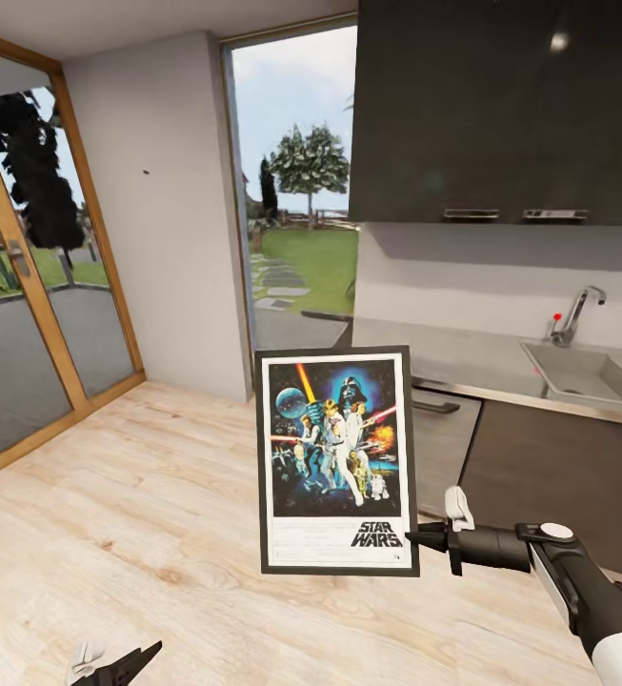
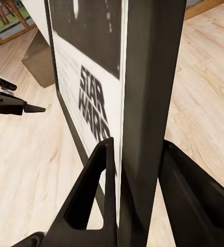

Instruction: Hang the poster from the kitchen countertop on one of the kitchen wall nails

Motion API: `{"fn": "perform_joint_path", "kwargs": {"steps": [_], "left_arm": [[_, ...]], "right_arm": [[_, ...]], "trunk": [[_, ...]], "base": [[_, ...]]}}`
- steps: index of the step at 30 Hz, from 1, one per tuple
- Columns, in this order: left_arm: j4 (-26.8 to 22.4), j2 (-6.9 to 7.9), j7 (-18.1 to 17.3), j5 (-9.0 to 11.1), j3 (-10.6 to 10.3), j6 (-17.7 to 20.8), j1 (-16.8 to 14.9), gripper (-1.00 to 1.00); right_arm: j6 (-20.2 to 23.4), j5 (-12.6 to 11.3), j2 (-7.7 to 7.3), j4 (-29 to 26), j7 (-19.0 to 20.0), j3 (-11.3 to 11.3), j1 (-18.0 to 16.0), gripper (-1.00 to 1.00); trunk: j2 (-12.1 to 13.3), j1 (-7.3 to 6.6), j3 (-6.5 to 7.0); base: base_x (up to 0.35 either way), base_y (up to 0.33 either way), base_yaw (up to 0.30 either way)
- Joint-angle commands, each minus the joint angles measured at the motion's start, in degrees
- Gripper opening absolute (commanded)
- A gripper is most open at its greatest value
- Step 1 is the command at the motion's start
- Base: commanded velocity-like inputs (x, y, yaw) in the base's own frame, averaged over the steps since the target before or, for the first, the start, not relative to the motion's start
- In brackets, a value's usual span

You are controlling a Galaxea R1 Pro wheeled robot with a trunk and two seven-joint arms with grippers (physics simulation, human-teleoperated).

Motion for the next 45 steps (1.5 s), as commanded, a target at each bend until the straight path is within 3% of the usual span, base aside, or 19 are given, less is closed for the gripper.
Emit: {"fn": "perform_joint_path", "kwargs": {"steps": [1,45], "left_arm": [[0.1,0.02,-0.1,0.2,-0.3,-0.6,0.0,1.00],[0.0,0.02,0.0,0.2,-0.3,-0.5,0.0,1.00]], "right_arm": [[0.8,0.0,0.01,0.0,0.4,-0.1,0.0,-1.00],[0.8,0.1,0.01,0.1,0.4,-0.1,0.0,-1.00]], "trunk": [[0.4,-0.22,0.11],[18.0,-9.88,8.01]], "base": [[0.000,0.000,0.000],[0.000,0.000,0.000]]}}
